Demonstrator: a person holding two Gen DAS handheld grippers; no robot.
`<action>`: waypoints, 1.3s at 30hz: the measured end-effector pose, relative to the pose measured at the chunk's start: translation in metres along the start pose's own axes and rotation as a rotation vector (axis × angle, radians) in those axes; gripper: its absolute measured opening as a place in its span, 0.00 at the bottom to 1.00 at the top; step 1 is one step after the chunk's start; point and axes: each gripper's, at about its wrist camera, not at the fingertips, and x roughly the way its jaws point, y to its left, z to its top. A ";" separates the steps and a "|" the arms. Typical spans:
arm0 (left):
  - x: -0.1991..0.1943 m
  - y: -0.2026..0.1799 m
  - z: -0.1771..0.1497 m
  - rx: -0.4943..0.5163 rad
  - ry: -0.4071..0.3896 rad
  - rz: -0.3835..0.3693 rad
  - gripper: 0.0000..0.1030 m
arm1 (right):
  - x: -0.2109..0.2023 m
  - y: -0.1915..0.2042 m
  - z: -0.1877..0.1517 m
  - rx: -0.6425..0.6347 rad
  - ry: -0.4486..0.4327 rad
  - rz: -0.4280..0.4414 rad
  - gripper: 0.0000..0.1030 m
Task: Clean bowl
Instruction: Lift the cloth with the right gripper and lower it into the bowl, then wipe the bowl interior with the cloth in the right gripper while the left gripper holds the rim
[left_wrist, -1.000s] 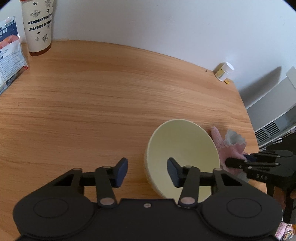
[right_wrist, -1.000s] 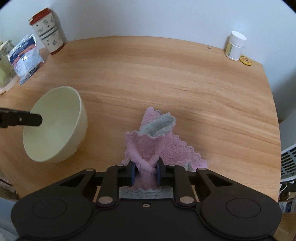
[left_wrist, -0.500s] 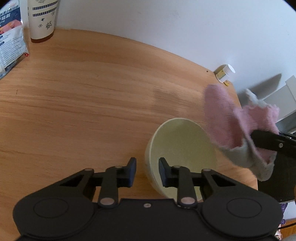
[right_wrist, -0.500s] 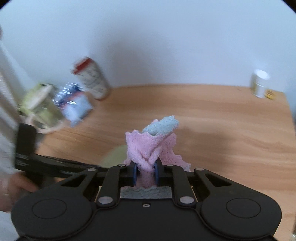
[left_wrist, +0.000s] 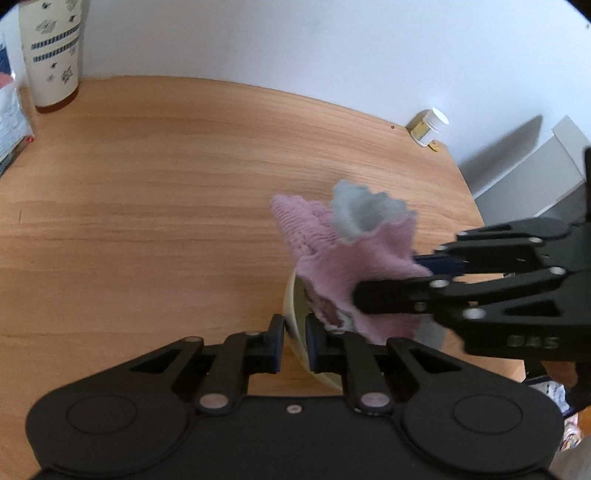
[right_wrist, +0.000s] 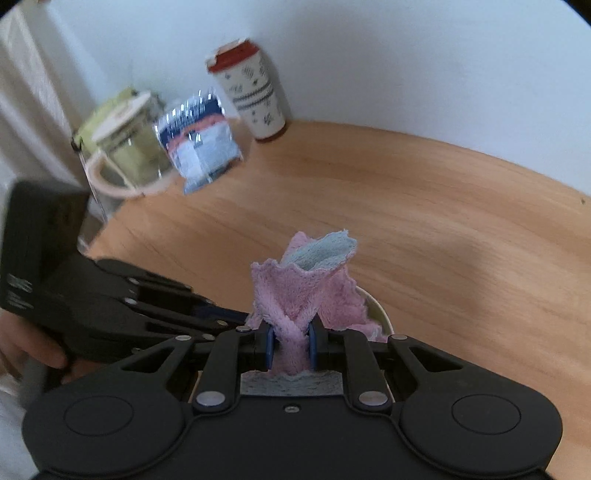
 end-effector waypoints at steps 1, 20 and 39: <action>0.000 -0.001 0.000 0.014 -0.001 0.004 0.11 | 0.003 0.000 0.001 -0.006 0.008 -0.008 0.19; 0.005 -0.012 0.007 0.076 -0.017 -0.004 0.12 | 0.057 0.006 0.012 -0.100 0.115 -0.112 0.16; 0.004 0.005 0.010 -0.079 0.005 -0.042 0.11 | 0.029 0.002 0.010 -0.037 0.249 0.025 0.16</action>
